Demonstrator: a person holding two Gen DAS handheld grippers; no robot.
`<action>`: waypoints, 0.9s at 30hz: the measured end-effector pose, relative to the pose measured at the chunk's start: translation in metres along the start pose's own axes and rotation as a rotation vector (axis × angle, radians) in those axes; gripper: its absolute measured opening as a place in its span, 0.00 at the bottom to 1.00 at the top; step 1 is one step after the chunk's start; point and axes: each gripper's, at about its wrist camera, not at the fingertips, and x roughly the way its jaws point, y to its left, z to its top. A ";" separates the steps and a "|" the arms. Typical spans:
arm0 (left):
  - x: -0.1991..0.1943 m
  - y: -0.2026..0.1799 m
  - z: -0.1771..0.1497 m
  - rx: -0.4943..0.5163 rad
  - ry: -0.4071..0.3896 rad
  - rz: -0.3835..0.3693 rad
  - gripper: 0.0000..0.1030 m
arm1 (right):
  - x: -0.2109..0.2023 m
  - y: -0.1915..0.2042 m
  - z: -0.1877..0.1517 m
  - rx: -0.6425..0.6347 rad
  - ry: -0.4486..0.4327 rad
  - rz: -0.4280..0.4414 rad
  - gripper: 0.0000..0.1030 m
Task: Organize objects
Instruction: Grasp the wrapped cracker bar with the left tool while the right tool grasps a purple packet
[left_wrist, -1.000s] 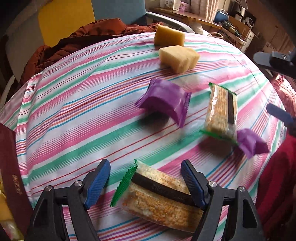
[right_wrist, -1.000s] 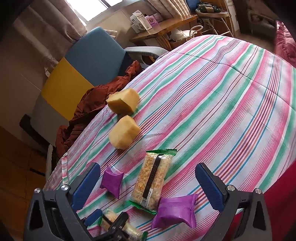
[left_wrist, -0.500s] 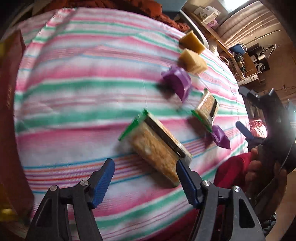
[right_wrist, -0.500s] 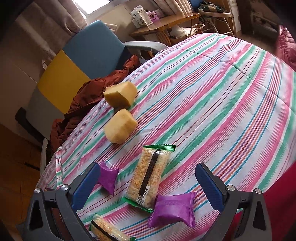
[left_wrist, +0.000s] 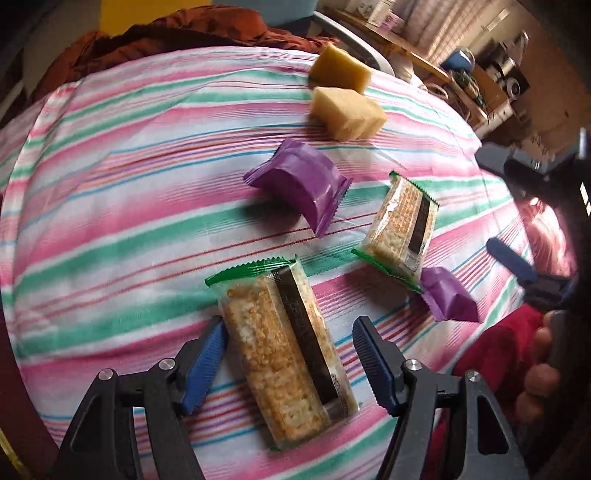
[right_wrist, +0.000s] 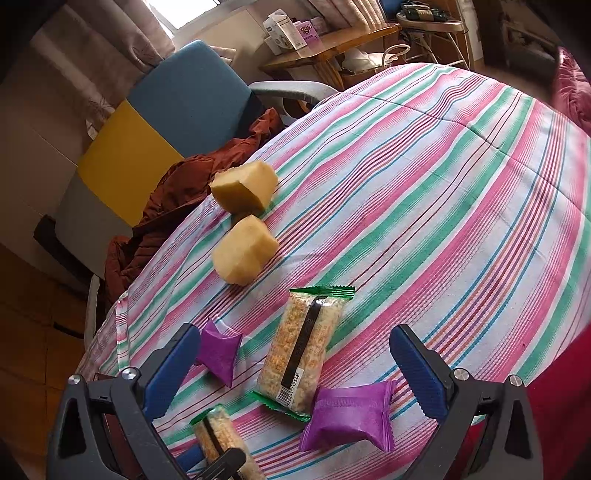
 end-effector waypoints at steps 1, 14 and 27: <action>0.001 -0.004 -0.001 0.033 -0.006 0.020 0.68 | 0.000 0.000 0.000 0.002 0.001 0.000 1.00; -0.009 0.014 -0.034 0.188 -0.112 0.046 0.49 | -0.004 0.003 -0.001 -0.014 -0.015 0.028 1.00; -0.037 0.046 -0.090 0.228 -0.223 -0.032 0.49 | 0.016 0.078 -0.041 -0.433 0.073 0.017 0.74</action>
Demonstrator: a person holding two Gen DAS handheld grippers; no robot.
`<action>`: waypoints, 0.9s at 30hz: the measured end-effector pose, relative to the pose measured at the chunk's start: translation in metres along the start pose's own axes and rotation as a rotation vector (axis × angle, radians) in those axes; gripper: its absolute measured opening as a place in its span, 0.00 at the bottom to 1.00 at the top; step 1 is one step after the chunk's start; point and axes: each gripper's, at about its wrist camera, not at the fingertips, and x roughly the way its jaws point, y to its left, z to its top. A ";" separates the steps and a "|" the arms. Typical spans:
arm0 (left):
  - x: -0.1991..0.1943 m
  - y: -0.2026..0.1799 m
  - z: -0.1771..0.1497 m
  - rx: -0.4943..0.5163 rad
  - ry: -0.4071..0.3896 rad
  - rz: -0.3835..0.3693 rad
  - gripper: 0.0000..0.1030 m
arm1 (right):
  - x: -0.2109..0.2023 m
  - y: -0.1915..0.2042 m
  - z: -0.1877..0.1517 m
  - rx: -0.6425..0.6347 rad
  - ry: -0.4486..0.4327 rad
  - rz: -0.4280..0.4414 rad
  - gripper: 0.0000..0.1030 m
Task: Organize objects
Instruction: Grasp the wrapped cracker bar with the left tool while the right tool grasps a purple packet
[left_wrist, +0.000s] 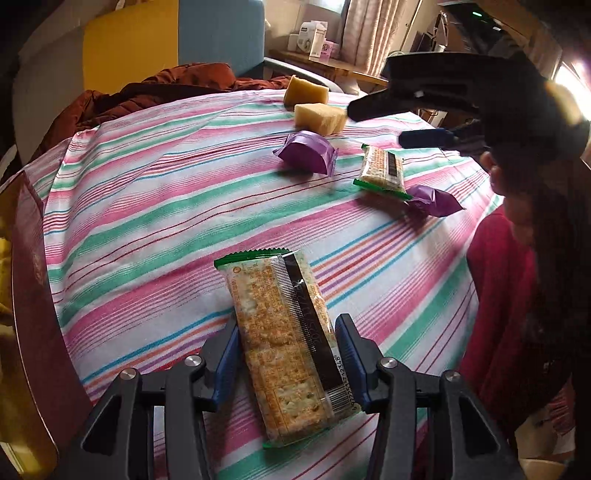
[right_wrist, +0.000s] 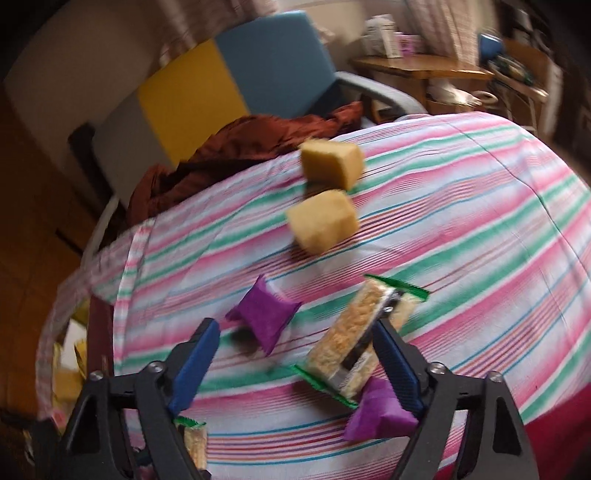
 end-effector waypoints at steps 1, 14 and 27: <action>0.000 0.000 0.000 0.004 -0.004 -0.005 0.49 | 0.005 0.006 0.000 -0.032 0.021 -0.014 0.72; -0.004 0.013 -0.007 -0.060 -0.042 -0.080 0.46 | 0.092 0.063 0.024 -0.441 0.190 -0.168 0.69; -0.009 0.008 -0.009 -0.076 -0.066 -0.050 0.44 | 0.087 0.058 0.016 -0.421 0.161 -0.113 0.36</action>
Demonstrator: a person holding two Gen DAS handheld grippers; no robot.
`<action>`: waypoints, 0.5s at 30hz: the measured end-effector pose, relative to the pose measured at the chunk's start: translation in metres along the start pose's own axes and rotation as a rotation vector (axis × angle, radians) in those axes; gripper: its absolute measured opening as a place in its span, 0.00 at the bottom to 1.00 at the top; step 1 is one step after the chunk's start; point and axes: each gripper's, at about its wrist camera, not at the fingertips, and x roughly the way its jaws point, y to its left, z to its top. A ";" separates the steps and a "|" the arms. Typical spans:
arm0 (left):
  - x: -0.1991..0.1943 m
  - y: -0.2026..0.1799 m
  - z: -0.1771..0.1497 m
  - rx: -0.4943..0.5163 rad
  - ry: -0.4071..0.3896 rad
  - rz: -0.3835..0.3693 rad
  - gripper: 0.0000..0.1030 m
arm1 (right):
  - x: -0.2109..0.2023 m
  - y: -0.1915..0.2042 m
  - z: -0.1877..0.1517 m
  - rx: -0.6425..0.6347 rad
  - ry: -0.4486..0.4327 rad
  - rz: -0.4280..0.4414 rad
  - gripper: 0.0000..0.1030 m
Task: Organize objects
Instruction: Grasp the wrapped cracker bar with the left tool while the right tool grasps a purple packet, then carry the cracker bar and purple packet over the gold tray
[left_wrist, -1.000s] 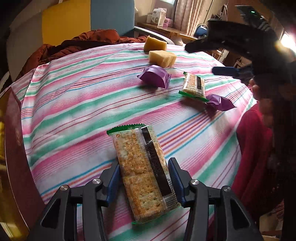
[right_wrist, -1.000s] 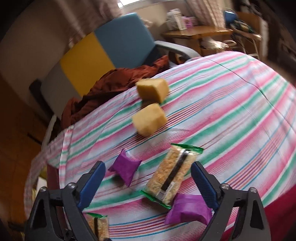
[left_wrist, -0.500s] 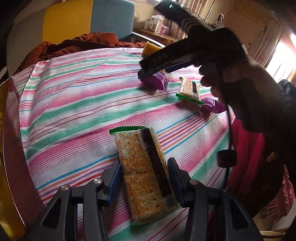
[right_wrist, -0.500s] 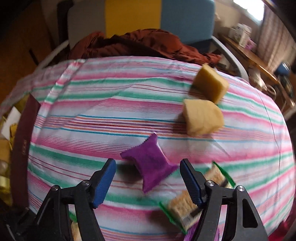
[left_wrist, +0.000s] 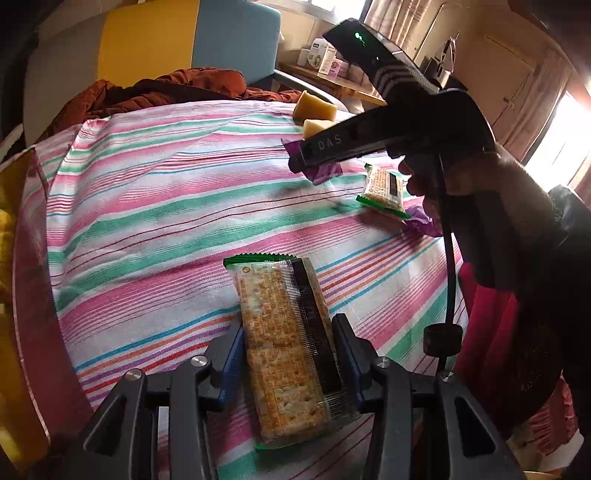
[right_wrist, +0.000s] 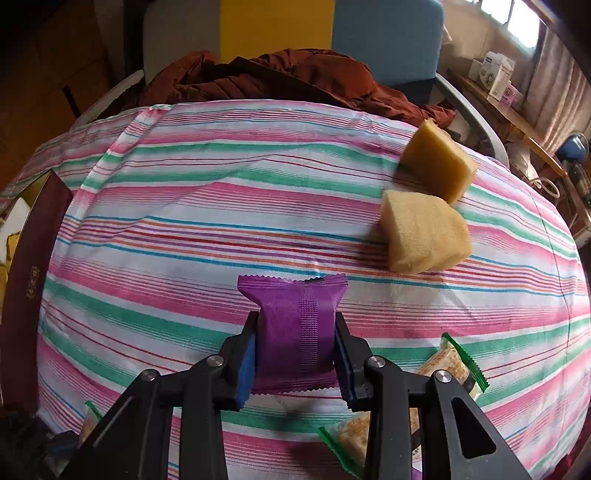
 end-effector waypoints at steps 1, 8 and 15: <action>-0.001 -0.001 -0.001 0.002 0.001 0.008 0.44 | -0.002 0.002 0.000 -0.006 -0.010 0.005 0.36; -0.028 -0.006 0.001 0.016 -0.044 0.066 0.44 | -0.012 0.004 0.002 0.005 -0.049 0.033 0.36; -0.063 -0.004 0.008 -0.011 -0.134 0.150 0.44 | -0.017 0.007 0.001 -0.002 -0.067 0.046 0.36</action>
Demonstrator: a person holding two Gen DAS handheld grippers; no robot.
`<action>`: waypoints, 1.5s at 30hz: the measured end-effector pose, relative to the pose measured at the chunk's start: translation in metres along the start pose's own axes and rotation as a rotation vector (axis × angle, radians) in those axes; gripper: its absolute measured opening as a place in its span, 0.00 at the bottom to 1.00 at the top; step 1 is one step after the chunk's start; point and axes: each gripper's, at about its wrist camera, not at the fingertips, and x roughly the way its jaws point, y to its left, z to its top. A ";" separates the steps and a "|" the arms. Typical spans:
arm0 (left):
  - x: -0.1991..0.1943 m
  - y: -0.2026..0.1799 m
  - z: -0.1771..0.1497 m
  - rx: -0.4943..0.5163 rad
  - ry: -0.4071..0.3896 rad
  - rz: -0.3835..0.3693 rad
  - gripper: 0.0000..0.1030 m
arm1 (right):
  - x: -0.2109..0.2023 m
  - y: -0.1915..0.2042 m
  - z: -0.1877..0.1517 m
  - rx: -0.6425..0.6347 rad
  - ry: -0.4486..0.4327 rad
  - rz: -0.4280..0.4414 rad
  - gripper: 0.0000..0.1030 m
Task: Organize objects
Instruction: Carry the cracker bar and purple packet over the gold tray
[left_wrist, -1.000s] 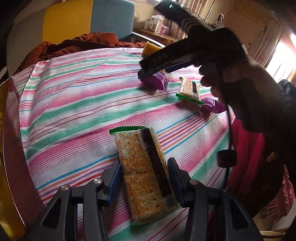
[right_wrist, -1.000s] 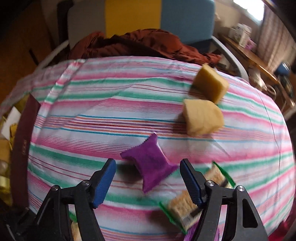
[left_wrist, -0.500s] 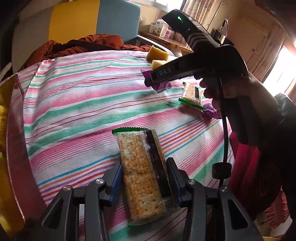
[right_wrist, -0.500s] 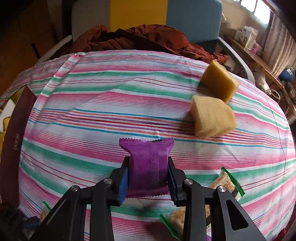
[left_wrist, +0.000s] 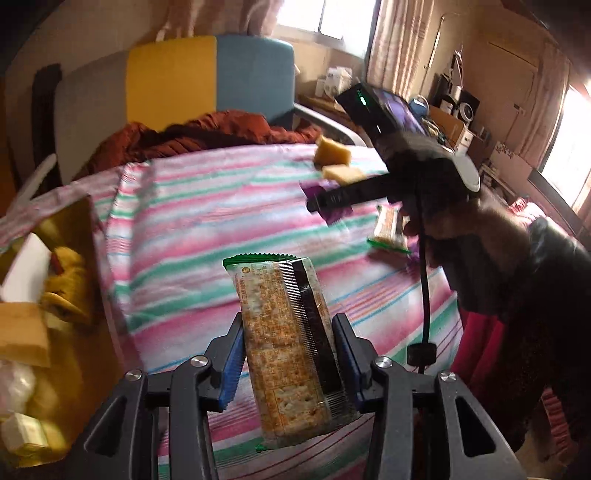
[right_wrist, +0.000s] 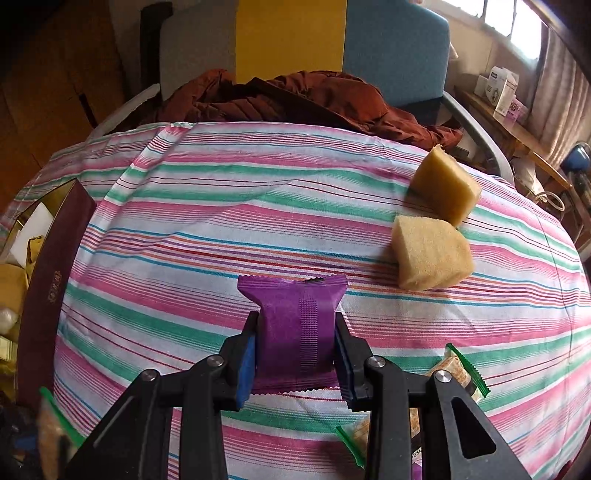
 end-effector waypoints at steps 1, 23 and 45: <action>-0.006 0.002 0.002 -0.001 -0.016 0.016 0.44 | -0.001 0.000 0.000 0.001 -0.006 0.006 0.36; -0.065 0.072 -0.013 -0.148 -0.109 0.138 0.44 | -0.015 0.065 -0.019 -0.042 0.036 0.120 0.36; -0.129 0.171 -0.055 -0.419 -0.188 0.238 0.44 | -0.071 0.174 -0.045 -0.046 -0.094 0.350 0.36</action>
